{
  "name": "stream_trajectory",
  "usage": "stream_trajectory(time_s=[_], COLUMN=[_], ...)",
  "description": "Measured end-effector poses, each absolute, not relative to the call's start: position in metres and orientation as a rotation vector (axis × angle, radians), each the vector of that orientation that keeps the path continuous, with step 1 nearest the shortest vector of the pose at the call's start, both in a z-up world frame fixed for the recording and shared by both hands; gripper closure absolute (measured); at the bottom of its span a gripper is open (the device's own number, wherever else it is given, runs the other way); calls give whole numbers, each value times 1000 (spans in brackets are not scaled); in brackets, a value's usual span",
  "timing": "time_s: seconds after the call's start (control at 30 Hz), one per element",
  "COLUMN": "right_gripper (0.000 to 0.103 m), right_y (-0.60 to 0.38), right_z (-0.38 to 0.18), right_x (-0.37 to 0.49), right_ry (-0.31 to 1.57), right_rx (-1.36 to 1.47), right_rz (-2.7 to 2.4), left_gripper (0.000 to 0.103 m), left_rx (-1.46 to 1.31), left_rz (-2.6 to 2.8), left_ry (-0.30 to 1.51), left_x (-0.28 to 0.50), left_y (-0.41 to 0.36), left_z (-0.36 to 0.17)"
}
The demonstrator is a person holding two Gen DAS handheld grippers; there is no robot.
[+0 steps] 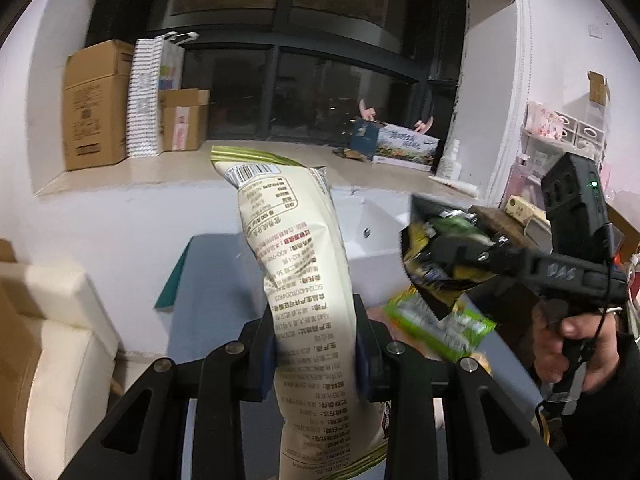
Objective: Organize snacks
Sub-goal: 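Carry the chip bag into the box with the left gripper while the right drops in the grey foil packet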
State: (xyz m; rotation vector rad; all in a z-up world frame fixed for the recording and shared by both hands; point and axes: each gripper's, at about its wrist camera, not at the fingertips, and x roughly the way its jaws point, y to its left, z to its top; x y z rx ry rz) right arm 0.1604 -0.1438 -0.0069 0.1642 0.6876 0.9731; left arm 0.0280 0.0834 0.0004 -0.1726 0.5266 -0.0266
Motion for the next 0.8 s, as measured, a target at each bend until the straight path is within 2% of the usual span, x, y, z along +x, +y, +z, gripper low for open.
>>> stream_trajectory(time_s=[0.37,0.63,0.67,0.7,0.73,0.77,0.8], right_gripper=[47,46,42,40,32,13,4], right_y=[-159,-129,-126,-123,-122,-123,-126], right_z=[-5,-24,-27,-31,-34,-37,-39], right_x=[292,365,370,375,380,382,384], right_ry=[783,875,885,886,886,884,876], right_rx=[405,319,302,288,289,305,336], right_rz=[867,729,703,672,662,666,667], left_gripper=[68,65,56,35,20,0,0], left_rx=[-157,-155,-163,-168,-173,-185,-198], left_rz=[-28,59,73,85,95,83,64], left_ry=[576,717,730,736,733,728,715], left_x=[195,287,291,294,298,296,295], left_y=[86,101,104,106,110,111,112], left_z=[19,-22,-27,-30,-32,-34,-34])
